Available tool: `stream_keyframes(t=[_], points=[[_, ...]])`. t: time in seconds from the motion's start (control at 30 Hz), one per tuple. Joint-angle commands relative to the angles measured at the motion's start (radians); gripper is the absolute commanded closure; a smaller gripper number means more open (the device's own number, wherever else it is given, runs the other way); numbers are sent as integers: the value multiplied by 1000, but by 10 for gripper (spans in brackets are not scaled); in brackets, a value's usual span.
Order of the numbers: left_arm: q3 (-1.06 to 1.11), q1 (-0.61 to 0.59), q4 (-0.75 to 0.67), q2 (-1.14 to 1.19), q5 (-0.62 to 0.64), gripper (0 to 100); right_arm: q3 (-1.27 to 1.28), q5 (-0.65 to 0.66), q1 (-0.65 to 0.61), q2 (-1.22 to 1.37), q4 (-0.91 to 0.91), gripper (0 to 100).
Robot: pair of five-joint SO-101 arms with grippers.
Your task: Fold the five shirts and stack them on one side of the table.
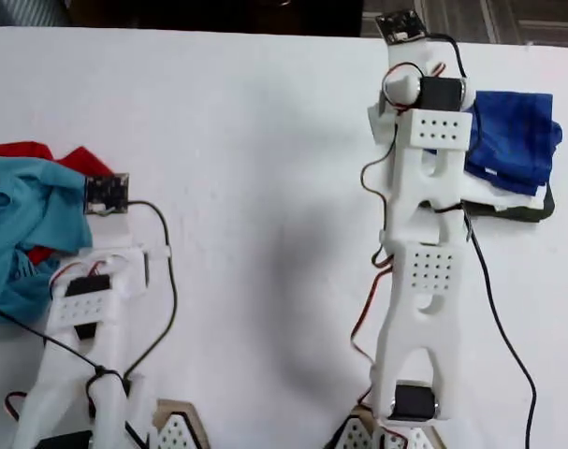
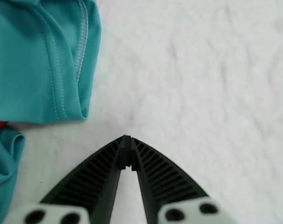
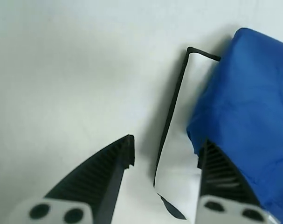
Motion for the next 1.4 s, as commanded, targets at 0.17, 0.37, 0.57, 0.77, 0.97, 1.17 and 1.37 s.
stream_keyframes(t=[0.17, 0.37, 0.57, 0.77, 0.97, 1.17, 1.37], points=[[-5, 6, -15, 0, 2, 973, -15, 160, 93, 130, -102, 772], [-5, 6, -15, 0, 2, 973, -25, 158, 101, 122, -125, 772], [-5, 6, -15, 0, 2, 973, -104, 158, 24, 5, -70, 772], [-5, 6, -15, 0, 2, 973, -63, 161, 56, 5, -137, 772], [-5, 6, -15, 0, 2, 973, -28, 235, 116, 90, -219, 772], [-5, 6, -15, 0, 2, 973, -31, 236, 140, 157, -229, 772], [-5, 6, -15, 0, 2, 973, -57, 236, 125, 151, -226, 772]])
